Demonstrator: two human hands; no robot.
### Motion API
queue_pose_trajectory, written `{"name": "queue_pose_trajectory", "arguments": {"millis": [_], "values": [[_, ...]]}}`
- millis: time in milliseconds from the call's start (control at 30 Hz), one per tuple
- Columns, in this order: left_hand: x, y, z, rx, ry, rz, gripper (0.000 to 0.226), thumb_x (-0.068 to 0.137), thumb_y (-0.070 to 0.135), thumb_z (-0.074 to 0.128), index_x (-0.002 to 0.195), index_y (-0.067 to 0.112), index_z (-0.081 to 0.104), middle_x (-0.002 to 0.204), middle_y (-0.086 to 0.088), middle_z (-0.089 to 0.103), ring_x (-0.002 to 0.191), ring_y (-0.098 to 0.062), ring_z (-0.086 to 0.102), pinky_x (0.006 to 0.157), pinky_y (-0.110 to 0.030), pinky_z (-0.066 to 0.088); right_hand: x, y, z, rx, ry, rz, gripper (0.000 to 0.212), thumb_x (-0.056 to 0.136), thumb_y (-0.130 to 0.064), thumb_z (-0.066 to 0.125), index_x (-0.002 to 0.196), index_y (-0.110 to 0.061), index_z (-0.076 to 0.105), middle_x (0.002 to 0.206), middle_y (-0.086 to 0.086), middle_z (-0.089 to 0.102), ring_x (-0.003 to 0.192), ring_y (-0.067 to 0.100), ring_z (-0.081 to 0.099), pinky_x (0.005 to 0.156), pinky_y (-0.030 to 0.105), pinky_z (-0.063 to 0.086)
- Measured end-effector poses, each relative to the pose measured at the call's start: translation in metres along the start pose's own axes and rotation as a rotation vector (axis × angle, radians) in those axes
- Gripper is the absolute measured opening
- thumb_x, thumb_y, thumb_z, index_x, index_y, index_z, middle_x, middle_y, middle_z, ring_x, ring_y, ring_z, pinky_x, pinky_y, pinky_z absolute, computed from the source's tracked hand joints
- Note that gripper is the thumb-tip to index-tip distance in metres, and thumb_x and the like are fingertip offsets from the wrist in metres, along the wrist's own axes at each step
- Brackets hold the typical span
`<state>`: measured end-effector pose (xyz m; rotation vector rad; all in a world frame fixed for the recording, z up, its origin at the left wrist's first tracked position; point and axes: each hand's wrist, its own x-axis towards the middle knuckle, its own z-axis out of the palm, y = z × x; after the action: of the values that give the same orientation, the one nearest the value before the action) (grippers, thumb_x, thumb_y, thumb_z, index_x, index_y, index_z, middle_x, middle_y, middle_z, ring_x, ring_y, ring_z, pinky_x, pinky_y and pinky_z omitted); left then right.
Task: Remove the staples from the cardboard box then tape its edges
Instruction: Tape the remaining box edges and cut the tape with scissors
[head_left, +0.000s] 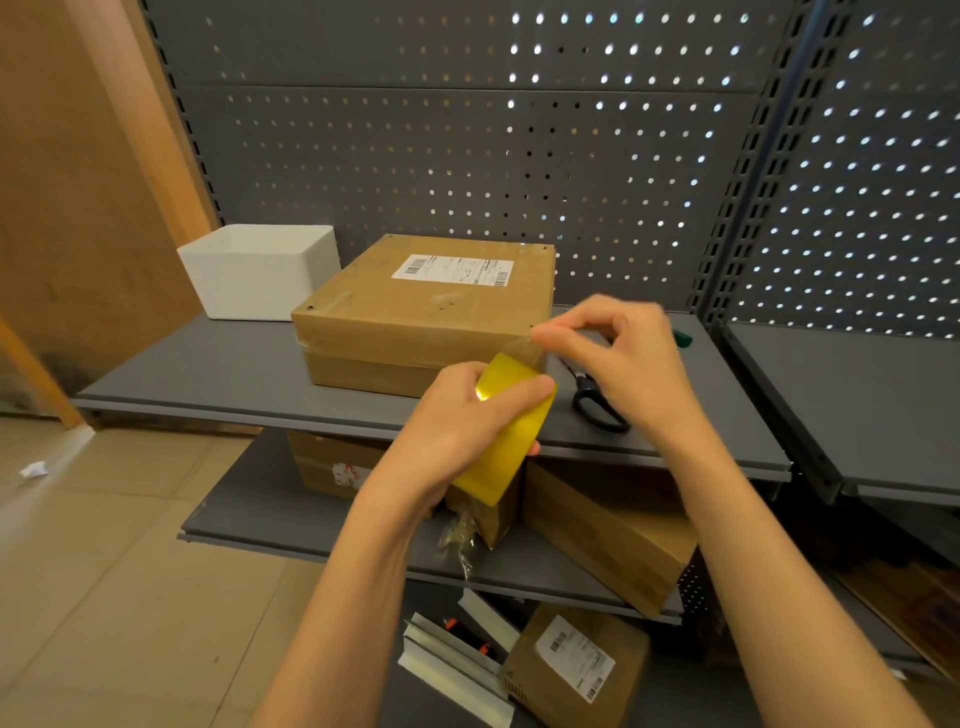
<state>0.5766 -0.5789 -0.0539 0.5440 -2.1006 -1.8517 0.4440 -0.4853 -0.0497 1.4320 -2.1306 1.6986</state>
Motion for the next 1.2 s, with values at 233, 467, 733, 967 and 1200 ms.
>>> {"name": "queue_pose_trajectory", "arguments": {"millis": [233, 467, 733, 967, 1200], "values": [[0.003, 0.002, 0.007, -0.115, 0.088, -0.017, 0.03, 0.084, 0.042, 0.061, 0.086, 0.013, 0.064, 0.056, 0.005, 0.067, 0.051, -0.003, 0.065, 0.043, -0.012, 0.044, 0.03, -0.004, 0.0, -0.137, -0.06, -0.055, 0.014, 0.08, -0.03, 0.07, 0.081, -0.016, 0.073, 0.08, -0.011, 0.068, 0.08, 0.003, 0.063, 0.081, 0.031, 0.051], [0.001, 0.001, 0.005, -0.117, 0.036, -0.003, 0.032, 0.084, 0.033, 0.063, 0.104, 0.008, 0.061, 0.078, -0.007, 0.071, 0.063, -0.007, 0.068, 0.052, -0.018, 0.051, 0.054, 0.019, 0.0, -0.128, -0.165, -0.01, 0.007, 0.08, -0.029, 0.07, 0.078, -0.022, 0.072, 0.079, -0.012, 0.069, 0.084, 0.008, 0.064, 0.084, 0.036, 0.051], [0.01, 0.005, 0.006, -0.099, 0.097, 0.006, 0.025, 0.085, 0.034, 0.062, 0.084, 0.009, 0.063, 0.058, -0.002, 0.065, 0.052, -0.008, 0.065, 0.05, -0.021, 0.052, 0.067, 0.021, 0.001, -0.179, -0.276, -0.042, 0.016, 0.077, -0.033, 0.071, 0.076, -0.018, 0.074, 0.074, -0.015, 0.069, 0.077, -0.001, 0.063, 0.09, 0.028, 0.044], [0.019, 0.008, 0.01, -0.11, 0.151, 0.024, 0.027, 0.085, 0.036, 0.061, 0.07, 0.014, 0.061, 0.055, -0.001, 0.066, 0.048, -0.006, 0.059, 0.046, -0.014, 0.047, 0.073, 0.031, 0.002, -0.122, -0.254, -0.03, 0.012, 0.079, -0.028, 0.072, 0.077, -0.016, 0.074, 0.073, -0.007, 0.07, 0.071, 0.008, 0.064, 0.07, 0.021, 0.051], [0.025, 0.006, 0.013, -0.088, 0.165, 0.027, 0.028, 0.086, 0.036, 0.06, 0.069, 0.015, 0.061, 0.055, -0.001, 0.067, 0.049, -0.007, 0.06, 0.049, -0.015, 0.048, 0.074, 0.045, 0.003, -0.079, -0.257, -0.008, 0.004, 0.08, -0.025, 0.071, 0.076, -0.024, 0.073, 0.075, -0.01, 0.07, 0.074, 0.001, 0.064, 0.073, 0.017, 0.051]]}}
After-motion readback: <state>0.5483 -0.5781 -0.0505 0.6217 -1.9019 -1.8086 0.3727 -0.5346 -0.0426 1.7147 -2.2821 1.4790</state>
